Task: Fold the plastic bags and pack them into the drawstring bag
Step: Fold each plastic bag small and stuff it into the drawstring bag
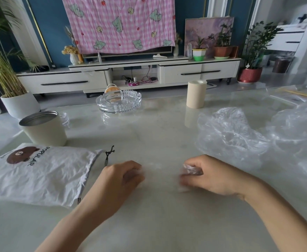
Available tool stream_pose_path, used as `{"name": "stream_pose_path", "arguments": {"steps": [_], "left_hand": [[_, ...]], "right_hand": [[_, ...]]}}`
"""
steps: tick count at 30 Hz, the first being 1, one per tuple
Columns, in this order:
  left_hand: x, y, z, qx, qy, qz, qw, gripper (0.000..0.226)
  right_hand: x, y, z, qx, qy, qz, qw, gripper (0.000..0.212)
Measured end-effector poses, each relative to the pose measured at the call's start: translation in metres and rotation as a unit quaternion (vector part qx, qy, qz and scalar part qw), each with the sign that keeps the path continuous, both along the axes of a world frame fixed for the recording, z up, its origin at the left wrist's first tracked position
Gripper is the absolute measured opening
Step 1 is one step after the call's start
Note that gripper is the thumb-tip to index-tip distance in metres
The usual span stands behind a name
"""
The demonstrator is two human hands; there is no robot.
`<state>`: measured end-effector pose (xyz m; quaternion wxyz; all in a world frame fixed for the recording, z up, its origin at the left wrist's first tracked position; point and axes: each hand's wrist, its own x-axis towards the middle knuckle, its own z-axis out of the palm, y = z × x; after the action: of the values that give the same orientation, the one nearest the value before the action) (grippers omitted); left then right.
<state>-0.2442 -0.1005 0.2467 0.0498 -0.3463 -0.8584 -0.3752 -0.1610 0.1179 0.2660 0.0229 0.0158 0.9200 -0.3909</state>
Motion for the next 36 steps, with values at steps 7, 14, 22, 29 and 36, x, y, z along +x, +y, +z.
{"name": "stream_pose_path", "arguments": {"steps": [7,14,22,29,36], "left_hand": [[-0.001,-0.001,-0.004,0.004,-0.047,0.003,0.999,0.021],[0.002,0.009,-0.016,-0.004,0.029,0.060,0.998,0.035],[-0.002,0.003,-0.013,-0.160,0.084,0.202,0.963,0.025],[0.006,0.011,-0.010,0.039,0.046,0.100,0.993,0.026],[0.023,0.013,0.020,0.123,-0.236,-0.045,0.963,0.036]], "right_hand": [[0.004,0.002,0.002,0.050,-0.035,-0.058,0.996,0.044],[-0.010,-0.029,-0.019,0.187,0.084,-0.191,0.960,0.054],[-0.017,-0.023,-0.020,0.276,0.063,-0.242,0.928,0.047],[-0.010,-0.004,-0.016,0.187,0.143,-0.204,0.950,0.017],[0.004,-0.010,0.020,-0.258,0.095,-0.067,0.959,0.040]]}}
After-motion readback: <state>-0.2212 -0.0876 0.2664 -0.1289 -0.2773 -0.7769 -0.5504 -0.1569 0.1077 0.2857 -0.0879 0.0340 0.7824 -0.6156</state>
